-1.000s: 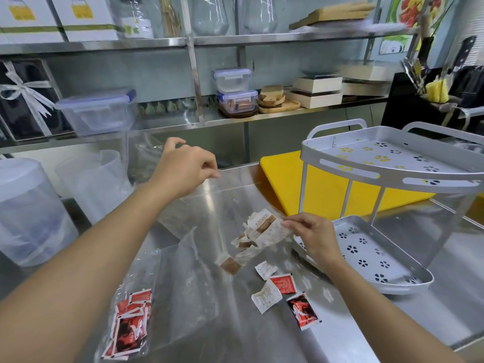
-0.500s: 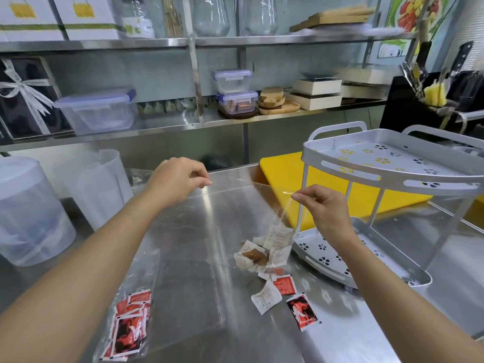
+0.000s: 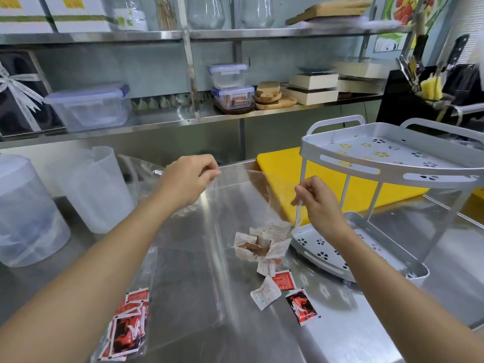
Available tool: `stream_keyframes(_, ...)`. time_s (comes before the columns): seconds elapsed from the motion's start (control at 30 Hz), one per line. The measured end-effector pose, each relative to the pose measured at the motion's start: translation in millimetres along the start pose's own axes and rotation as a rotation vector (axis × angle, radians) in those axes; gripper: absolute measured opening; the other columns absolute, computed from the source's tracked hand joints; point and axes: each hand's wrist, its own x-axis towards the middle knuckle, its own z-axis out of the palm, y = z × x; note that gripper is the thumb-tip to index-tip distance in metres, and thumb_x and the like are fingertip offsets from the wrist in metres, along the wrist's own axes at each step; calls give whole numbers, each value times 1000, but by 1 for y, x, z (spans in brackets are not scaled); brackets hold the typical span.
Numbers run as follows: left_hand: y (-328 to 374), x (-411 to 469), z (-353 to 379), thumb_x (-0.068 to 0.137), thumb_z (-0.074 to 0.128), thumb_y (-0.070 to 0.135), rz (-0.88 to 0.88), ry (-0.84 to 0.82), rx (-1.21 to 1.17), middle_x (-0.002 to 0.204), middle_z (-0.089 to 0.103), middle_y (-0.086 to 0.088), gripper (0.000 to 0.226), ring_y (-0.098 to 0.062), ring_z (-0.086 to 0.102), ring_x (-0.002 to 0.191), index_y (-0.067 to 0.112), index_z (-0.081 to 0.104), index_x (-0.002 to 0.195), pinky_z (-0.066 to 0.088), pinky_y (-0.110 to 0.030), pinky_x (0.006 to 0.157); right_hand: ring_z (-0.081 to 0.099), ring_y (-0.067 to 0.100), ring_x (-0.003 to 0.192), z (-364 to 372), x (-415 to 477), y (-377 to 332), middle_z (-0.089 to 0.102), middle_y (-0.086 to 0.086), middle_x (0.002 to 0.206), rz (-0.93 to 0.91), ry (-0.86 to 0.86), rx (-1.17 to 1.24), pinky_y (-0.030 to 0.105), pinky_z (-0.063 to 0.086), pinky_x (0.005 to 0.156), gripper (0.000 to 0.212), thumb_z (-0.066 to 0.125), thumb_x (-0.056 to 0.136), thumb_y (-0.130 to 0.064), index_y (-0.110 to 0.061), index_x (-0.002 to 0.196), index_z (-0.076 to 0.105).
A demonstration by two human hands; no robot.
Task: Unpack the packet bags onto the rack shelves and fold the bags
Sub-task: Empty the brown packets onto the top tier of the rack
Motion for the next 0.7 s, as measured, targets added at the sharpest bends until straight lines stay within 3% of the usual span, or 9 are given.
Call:
stream_keyframes(0.03, 5, 1, 1, 89, 54, 21, 6, 0, -36, 71, 62, 3, 12, -26, 58, 74, 19, 60, 79, 50, -42, 73, 58, 30, 71, 4, -2, -3, 56, 2, 66, 14, 3, 42, 43, 48, 72, 23, 47, 94, -13, -22, 72, 46)
stream_keyframes(0.1, 16, 2, 7, 92, 46, 17, -2, -26, -88, 77, 60, 0, 13, -29, 58, 78, 18, 57, 85, 49, -45, 76, 53, 27, 66, 11, -4, -10, 52, 2, 65, 23, 4, 115, 48, 48, 71, 25, 46, 94, -11, -21, 71, 45)
stream_keyframes(0.2, 33, -1, 23, 95, 40, 20, 29, -134, -146, 84, 51, 0, 16, -30, 55, 89, 14, 52, 104, 44, -39, 79, 51, 16, 62, 20, -4, -22, 52, 1, 66, -32, -45, 107, 29, 48, 66, 24, 48, 93, -10, -21, 72, 47)
stream_keyframes(0.27, 42, -6, 30, 88, 50, 41, 5, -267, -259, 89, 47, 2, 38, -23, 48, 91, 16, 45, 117, 38, -36, 80, 50, 9, 61, 24, -4, -29, 53, 3, 67, -83, -108, 103, 12, 43, 58, 21, 51, 91, -8, -19, 72, 49)
stream_keyframes(0.33, 46, -8, 34, 73, 60, 58, -29, -399, -276, 113, 50, -3, 71, -22, 44, 108, 22, 34, 129, 36, -39, 92, 49, 0, 59, 24, -4, -33, 54, 2, 67, -128, -179, 103, 9, 40, 57, 19, 53, 90, -6, -16, 74, 51)
stream_keyframes(0.4, 47, -8, 41, 67, 68, 59, 13, -455, -120, 131, 47, -5, 83, -25, 42, 122, 27, 31, 134, 32, -42, 100, 49, -2, 57, 23, -5, -35, 55, -1, 65, -168, -231, 103, 8, 38, 57, 15, 55, 88, -5, -12, 75, 53)
stream_keyframes(0.53, 55, -8, 53, 79, 63, 45, 74, -388, -22, 87, 57, -2, 31, -28, 56, 94, 19, 65, 96, 40, -36, 78, 53, -4, 60, 20, -10, -35, 59, -7, 66, -209, -242, 125, 8, 39, 58, 17, 60, 85, -6, -19, 74, 57)
stream_keyframes(0.63, 58, -7, 54, 84, 59, 37, 87, -314, -147, 71, 53, 1, 30, -21, 51, 74, 8, 64, 79, 38, -31, 61, 56, 6, 72, 14, -11, -30, 59, -1, 76, -88, -155, 313, 19, 46, 66, 19, 68, 78, -9, -20, 89, 57)
stream_keyframes(0.7, 61, -3, 50, 85, 61, 31, 112, -263, -225, 67, 45, 7, 23, -15, 44, 68, 12, 62, 72, 31, -27, 56, 61, 8, 80, 7, -14, -23, 62, 2, 88, 27, -194, 396, 16, 49, 69, 34, 72, 72, -13, -19, 101, 55)
